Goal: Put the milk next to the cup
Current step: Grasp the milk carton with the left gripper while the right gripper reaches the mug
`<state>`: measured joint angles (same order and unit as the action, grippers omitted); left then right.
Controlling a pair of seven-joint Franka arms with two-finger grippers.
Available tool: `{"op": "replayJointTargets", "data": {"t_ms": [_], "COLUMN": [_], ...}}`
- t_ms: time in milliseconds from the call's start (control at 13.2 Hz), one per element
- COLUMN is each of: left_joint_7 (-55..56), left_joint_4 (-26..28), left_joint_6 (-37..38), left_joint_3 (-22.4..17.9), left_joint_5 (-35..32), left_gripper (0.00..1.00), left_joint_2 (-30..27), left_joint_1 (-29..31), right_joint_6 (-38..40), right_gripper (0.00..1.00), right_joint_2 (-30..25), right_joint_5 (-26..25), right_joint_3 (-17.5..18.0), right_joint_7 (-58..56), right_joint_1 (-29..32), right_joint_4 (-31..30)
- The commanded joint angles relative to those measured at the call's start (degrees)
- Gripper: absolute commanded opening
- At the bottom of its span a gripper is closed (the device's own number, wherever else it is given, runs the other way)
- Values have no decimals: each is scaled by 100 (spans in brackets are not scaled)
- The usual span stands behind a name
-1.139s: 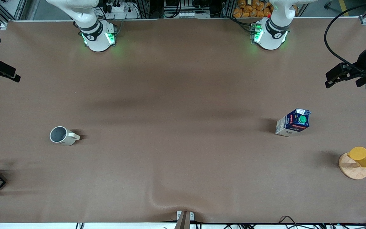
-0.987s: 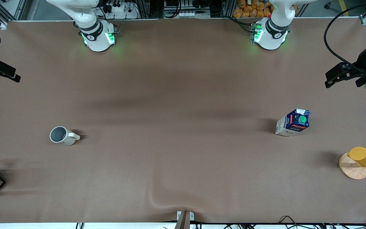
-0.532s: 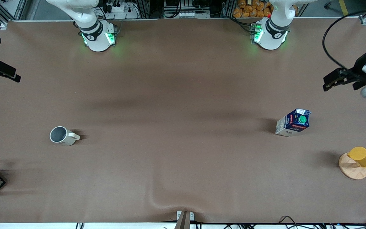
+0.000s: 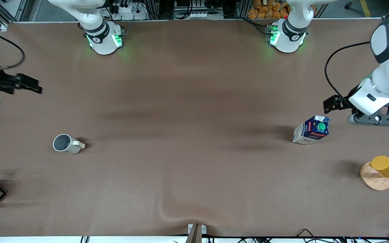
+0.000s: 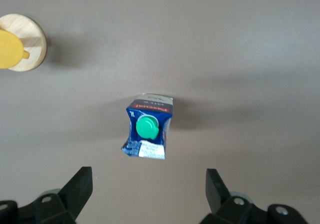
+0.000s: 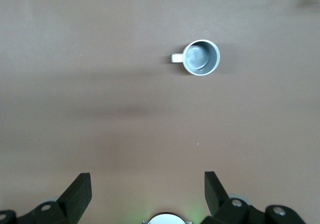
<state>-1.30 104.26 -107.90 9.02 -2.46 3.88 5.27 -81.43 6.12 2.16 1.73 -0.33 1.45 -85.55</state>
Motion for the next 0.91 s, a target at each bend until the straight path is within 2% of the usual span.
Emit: {"op": "replayJointTargets", "data": {"t_ms": [0, 304, 532, 835], "left_joint_7": [-187, -354, -354, -354], "left_joint_4": [743, 885, 1201, 1246], "left_joint_6": [-713, -969, -1355, -1637], "left_joint_3": [13, 21, 30, 30], "left_joint_5": [-114, -579, -571, -571], "left_gripper": [100, 100, 100, 100], "left_joint_2": [-230, -54, -2, 306], "left_joint_1": [97, 97, 106, 106], "right_joint_6": [40, -424, -988, -1647], "right_gripper": [100, 100, 100, 100], "right_joint_2": [345, 1031, 1513, 2067], "right_joint_5": [56, -66, -189, -593], "right_joint_3": [-32, -58, -76, -76], "right_joint_7": [-19, -562, -1378, -2188], "right_joint_1": [-31, 39, 521, 803], "right_joint_4": [126, 398, 424, 451]}}
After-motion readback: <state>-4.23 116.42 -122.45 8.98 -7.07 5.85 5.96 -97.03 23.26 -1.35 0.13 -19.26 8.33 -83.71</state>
